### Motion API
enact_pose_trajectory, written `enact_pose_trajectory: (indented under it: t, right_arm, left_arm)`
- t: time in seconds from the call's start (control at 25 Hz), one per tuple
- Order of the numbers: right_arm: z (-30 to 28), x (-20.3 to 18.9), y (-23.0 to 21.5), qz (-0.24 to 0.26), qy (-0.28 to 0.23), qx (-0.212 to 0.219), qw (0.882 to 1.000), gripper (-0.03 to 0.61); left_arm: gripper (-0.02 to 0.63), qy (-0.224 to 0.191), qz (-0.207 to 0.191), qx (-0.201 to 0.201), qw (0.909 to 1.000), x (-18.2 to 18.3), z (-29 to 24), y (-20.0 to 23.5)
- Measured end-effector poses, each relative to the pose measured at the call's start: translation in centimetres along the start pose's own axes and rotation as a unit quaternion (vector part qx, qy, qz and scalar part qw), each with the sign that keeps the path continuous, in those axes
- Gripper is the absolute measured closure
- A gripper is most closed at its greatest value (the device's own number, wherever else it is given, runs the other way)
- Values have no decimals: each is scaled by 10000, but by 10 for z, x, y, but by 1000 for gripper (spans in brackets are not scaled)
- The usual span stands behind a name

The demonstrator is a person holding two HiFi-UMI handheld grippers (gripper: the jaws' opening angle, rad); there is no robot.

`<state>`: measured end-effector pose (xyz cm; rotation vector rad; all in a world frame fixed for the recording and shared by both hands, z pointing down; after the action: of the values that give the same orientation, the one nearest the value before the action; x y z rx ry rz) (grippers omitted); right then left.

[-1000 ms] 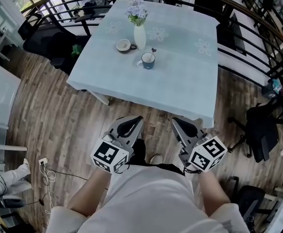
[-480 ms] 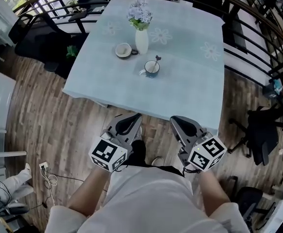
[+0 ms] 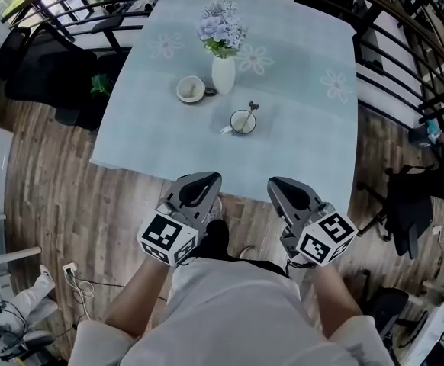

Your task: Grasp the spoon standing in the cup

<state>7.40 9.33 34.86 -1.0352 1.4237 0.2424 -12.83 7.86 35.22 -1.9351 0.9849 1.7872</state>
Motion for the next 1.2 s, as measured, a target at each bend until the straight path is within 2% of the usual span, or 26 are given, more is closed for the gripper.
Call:
enact_pose_trajectory:
  t: [0.72, 1.2]
  right_arm:
    - [-90, 30, -26, -153, -95, -529, 9984, 557]
    - [-112, 36, -43, -196, -110, -626, 9978, 557]
  left_arm:
    - [594, 171, -39, -528, 9985, 21, -40, 100]
    - [594, 274, -63, -650, 9975, 21, -60, 120]
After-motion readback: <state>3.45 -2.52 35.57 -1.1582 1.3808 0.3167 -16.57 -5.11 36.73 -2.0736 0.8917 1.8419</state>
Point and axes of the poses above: the fingertips, and each gripper's own axes: z backward along the fingers, y to its left, x out of its top, the point moved 7 cm from there along z, backward along the fingers, and after that the axes turned 7 degrees about -y, right-handed, at the moved point
